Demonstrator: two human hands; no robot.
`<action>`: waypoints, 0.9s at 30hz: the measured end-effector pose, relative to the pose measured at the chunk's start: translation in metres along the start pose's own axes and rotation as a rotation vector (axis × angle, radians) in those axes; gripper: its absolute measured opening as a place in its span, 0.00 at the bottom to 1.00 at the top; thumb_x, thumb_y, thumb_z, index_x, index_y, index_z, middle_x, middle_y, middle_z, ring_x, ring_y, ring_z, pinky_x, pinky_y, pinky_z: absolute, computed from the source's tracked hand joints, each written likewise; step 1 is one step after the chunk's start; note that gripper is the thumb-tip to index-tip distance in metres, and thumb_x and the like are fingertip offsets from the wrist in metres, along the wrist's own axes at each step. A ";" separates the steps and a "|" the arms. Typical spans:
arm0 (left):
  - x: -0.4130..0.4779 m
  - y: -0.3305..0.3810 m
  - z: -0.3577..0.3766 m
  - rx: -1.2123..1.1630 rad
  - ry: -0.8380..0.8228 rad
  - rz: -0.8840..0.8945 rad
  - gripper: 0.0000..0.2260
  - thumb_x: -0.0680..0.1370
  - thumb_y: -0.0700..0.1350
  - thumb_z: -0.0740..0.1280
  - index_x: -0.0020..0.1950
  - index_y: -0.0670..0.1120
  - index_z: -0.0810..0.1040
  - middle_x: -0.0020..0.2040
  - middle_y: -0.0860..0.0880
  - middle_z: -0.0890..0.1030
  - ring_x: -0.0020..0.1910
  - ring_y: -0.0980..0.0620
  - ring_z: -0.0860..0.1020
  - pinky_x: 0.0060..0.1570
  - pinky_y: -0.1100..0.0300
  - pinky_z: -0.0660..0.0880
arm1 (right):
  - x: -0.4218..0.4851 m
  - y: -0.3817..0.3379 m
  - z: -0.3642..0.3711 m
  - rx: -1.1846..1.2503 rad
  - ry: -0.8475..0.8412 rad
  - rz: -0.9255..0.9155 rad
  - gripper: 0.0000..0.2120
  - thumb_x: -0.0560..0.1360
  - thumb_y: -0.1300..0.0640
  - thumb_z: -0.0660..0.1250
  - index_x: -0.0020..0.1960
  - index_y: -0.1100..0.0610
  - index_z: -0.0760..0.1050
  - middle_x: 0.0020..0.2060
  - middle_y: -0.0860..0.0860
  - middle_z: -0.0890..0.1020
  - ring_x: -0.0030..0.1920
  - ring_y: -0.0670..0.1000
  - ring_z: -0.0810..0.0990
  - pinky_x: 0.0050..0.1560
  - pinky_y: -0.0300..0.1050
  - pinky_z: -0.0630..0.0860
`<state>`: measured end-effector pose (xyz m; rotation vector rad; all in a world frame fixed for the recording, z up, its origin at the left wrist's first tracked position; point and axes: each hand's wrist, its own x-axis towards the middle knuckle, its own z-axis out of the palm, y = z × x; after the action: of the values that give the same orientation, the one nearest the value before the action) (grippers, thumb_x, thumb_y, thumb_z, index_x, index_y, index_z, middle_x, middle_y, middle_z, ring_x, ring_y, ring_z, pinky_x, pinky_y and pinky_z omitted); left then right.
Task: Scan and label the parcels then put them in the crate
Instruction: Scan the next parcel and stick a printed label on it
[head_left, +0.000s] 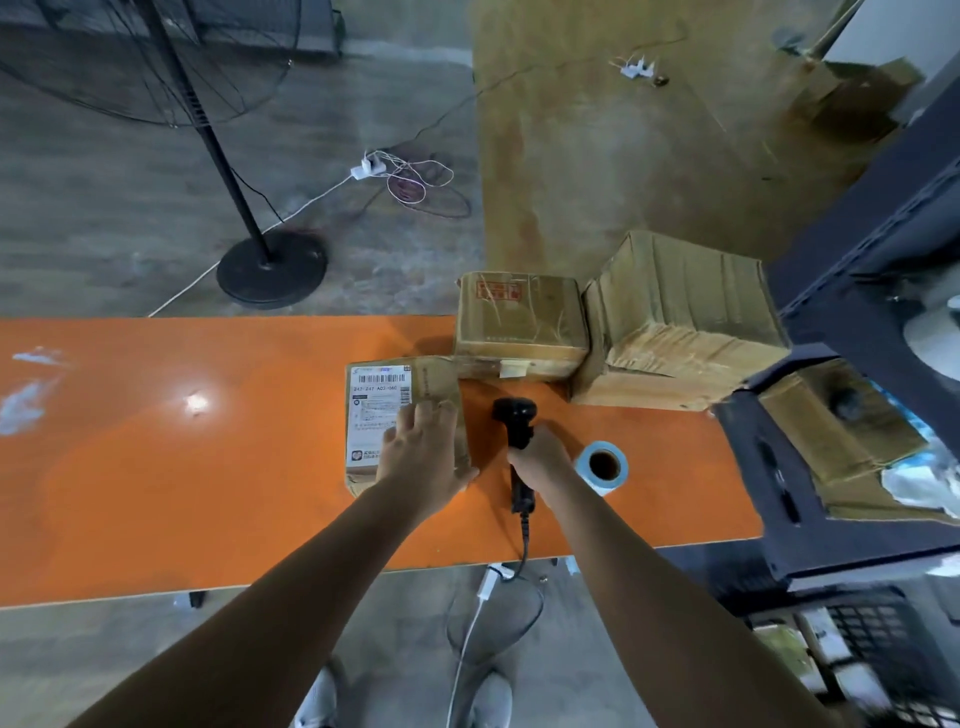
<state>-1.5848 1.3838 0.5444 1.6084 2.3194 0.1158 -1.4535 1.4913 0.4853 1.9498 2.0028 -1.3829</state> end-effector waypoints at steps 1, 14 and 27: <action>0.002 0.005 0.000 -0.017 -0.005 -0.003 0.37 0.75 0.61 0.67 0.76 0.48 0.56 0.72 0.44 0.61 0.71 0.42 0.61 0.66 0.48 0.67 | -0.002 0.000 -0.002 0.001 0.008 -0.020 0.05 0.76 0.60 0.63 0.50 0.60 0.70 0.37 0.54 0.74 0.36 0.54 0.74 0.30 0.43 0.65; 0.007 0.053 0.004 -0.114 -0.070 0.042 0.35 0.76 0.60 0.66 0.77 0.50 0.55 0.74 0.45 0.59 0.73 0.41 0.57 0.69 0.46 0.62 | -0.018 0.037 -0.042 -0.649 0.276 0.090 0.22 0.81 0.50 0.59 0.74 0.52 0.61 0.65 0.56 0.73 0.65 0.58 0.72 0.60 0.54 0.71; -0.009 0.039 -0.024 -0.535 -0.175 -0.025 0.23 0.79 0.49 0.65 0.72 0.47 0.66 0.68 0.46 0.69 0.55 0.49 0.76 0.50 0.56 0.77 | -0.048 0.025 -0.060 -0.065 0.275 -0.194 0.17 0.78 0.60 0.63 0.67 0.53 0.69 0.53 0.53 0.81 0.46 0.56 0.81 0.40 0.45 0.75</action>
<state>-1.5537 1.3926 0.5788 1.2625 1.9531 0.5189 -1.3897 1.4843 0.5350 2.0617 2.3795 -1.1132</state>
